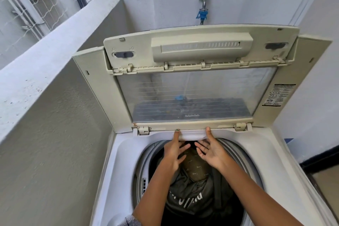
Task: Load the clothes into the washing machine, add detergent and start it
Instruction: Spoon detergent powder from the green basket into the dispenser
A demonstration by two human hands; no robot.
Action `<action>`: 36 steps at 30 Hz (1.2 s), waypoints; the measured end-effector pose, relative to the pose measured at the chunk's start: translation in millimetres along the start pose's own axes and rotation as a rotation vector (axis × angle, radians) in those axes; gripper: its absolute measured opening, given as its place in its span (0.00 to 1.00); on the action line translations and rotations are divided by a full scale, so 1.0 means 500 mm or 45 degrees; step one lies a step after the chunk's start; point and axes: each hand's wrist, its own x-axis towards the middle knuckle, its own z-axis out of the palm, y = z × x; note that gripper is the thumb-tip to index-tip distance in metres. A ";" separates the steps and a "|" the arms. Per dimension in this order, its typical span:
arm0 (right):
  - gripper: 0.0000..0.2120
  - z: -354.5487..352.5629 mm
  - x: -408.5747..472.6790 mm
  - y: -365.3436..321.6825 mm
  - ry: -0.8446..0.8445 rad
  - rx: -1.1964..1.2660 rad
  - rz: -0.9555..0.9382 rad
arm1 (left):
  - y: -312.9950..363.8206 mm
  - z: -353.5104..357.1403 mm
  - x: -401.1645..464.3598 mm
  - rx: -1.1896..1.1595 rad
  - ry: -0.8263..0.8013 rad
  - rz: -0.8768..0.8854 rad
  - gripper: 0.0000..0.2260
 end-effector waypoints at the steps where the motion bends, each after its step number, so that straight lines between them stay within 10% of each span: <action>1: 0.22 0.003 -0.003 0.000 -0.004 0.005 0.008 | 0.002 0.000 -0.001 0.001 0.002 -0.010 0.16; 22: 0.33 0.005 0.007 0.028 0.116 -0.171 -0.207 | -0.017 0.018 0.003 0.031 0.121 0.092 0.20; 36: 0.16 -0.012 0.002 0.050 0.099 -0.210 -0.312 | -0.043 0.018 0.027 0.040 0.137 0.141 0.25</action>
